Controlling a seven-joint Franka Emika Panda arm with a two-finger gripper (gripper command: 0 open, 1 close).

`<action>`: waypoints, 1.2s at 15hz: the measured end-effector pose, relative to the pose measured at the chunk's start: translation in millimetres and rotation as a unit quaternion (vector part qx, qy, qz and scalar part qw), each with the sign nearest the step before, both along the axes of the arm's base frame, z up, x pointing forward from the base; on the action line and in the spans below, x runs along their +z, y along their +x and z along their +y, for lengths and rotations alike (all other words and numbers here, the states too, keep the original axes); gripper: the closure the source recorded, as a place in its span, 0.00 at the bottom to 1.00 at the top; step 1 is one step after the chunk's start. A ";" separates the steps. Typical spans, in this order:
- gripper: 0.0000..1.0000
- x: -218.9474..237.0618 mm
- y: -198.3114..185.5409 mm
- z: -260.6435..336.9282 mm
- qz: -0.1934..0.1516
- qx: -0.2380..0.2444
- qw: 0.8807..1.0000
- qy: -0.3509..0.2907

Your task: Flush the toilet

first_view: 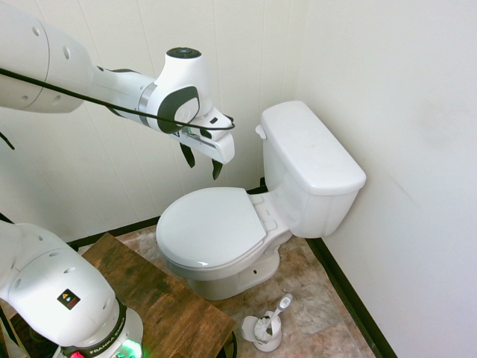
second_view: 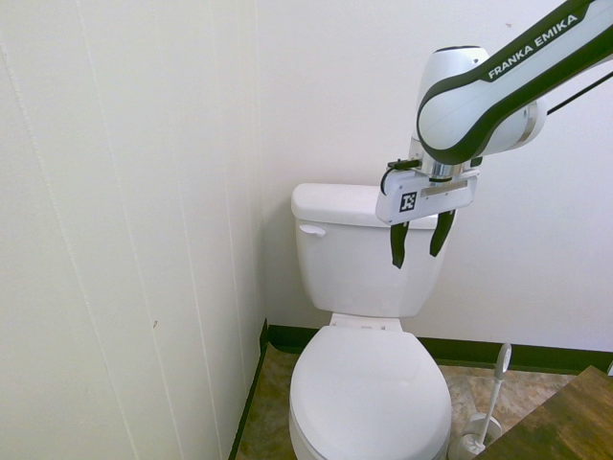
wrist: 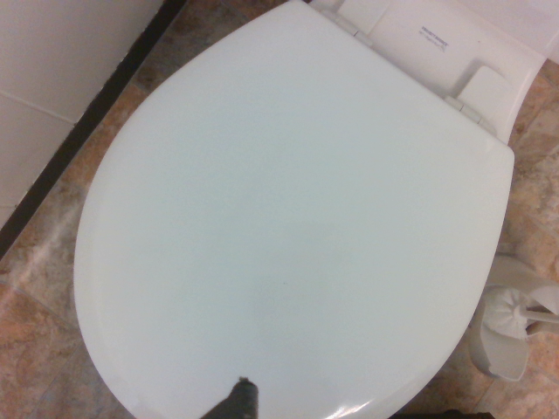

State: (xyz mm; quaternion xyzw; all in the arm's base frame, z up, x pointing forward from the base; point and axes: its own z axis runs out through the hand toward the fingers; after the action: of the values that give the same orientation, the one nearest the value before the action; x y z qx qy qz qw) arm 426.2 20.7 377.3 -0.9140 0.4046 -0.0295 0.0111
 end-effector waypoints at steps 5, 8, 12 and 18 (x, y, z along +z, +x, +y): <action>0.00 -15.2 34.4 1.5 -0.019 -0.021 0.999 0.025; 0.00 -37.8 92.9 17.7 -0.049 -0.030 0.997 0.048; 0.00 -15.2 178.3 39.1 -0.094 -0.052 0.993 0.053; 1.00 2.4 243.7 53.0 -0.114 -0.108 0.987 0.035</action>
State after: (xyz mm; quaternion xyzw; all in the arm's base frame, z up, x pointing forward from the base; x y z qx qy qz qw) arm 669.9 73.7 379.7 -0.8546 0.4978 -0.1206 0.0857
